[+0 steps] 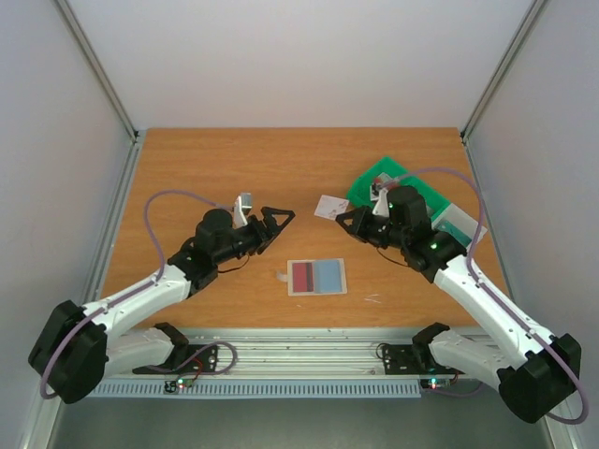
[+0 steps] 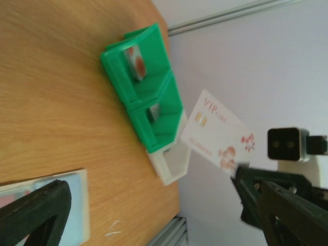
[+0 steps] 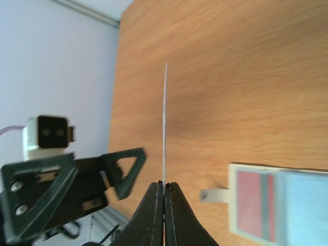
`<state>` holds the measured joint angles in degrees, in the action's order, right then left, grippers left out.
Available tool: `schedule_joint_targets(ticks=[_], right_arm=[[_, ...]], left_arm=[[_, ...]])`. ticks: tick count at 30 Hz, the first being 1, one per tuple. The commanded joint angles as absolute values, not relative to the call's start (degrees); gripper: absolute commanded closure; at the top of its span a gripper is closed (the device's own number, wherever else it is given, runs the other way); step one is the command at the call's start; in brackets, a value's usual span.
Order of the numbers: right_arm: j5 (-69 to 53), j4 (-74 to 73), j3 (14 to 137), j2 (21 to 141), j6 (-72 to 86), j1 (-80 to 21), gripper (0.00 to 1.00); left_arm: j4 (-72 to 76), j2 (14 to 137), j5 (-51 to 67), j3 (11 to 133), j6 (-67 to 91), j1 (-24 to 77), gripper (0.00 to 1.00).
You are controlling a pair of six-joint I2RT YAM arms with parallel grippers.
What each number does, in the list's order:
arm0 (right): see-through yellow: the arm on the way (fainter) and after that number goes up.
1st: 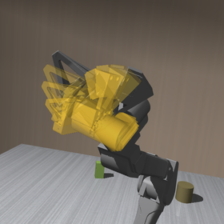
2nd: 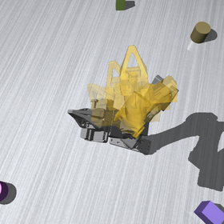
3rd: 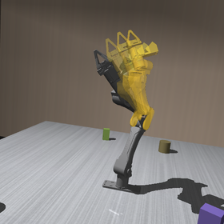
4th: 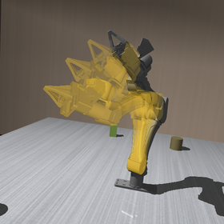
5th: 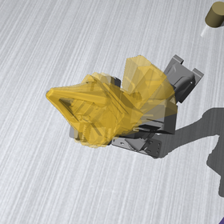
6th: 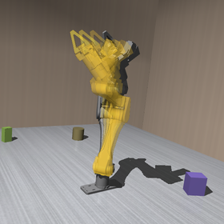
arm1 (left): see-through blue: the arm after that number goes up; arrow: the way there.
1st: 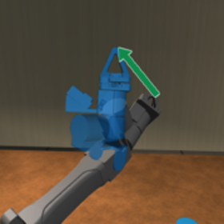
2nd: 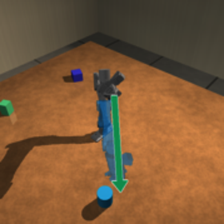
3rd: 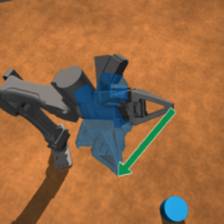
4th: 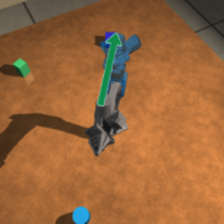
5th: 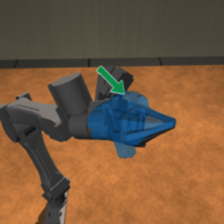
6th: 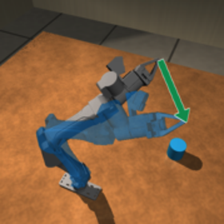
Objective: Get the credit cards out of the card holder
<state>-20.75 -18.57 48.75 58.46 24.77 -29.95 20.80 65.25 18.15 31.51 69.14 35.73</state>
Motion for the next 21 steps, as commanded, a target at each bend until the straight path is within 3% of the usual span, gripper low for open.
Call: schedule_joint_targets(ticks=[1, 9, 21], right_arm=[[-21.7, -28.0, 51.7, 59.6, 18.2, -23.7, 0.99], [-22.8, -35.2, 54.4, 63.8, 12.5, -9.3, 0.99], [-12.8, -37.9, 57.6, 70.4, 8.3, 6.2, 0.99]], left_arm=[[3.3, 62.8, 16.8, 36.4, 60.0, 35.9, 0.01], [-7.6, 61.2, 16.1, 38.6, 51.4, 35.9, 0.01], [-11.9, 62.2, 16.8, 38.2, 48.2, 35.7, 0.01]])
